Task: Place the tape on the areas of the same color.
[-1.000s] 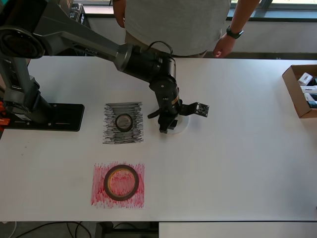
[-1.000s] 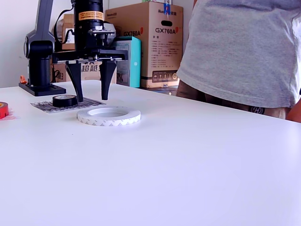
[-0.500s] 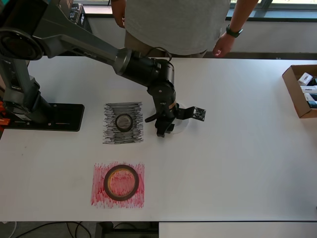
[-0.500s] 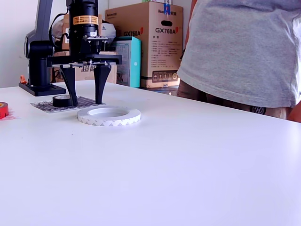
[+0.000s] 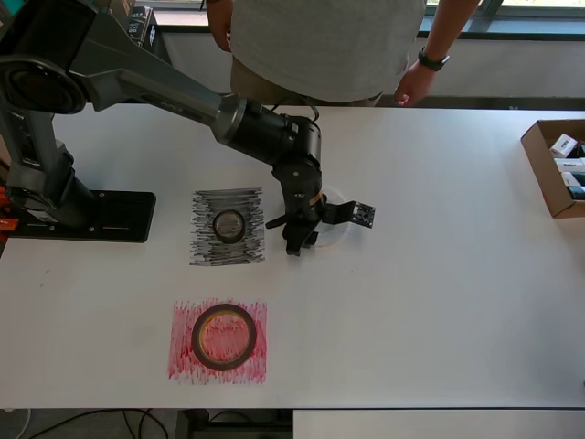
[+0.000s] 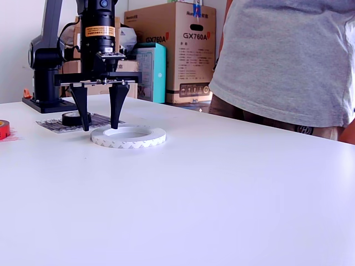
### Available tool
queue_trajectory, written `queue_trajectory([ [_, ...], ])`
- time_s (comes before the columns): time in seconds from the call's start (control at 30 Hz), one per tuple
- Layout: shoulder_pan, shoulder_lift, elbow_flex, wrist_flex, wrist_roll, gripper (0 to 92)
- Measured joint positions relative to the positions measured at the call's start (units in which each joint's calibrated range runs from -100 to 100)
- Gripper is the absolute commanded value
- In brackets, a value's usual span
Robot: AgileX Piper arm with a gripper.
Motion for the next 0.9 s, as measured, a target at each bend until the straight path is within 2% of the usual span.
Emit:
queue_trajectory([
  [0.43,-0.8,1.7,0.0,0.0,0.0,56.9],
  [0.53,-0.8,1.7,0.0,0.0,0.0,45.5],
  [0.7,-0.8,1.7,0.0,0.0,-0.1,2.2],
  [0.73,-0.8,1.7,0.0,0.0,-0.1,0.0],
  [0.8,-0.8,1.7,0.0,0.0,-0.1,3.6],
  [0.9,-0.8,1.7,0.0,0.0,-0.1,0.0],
])
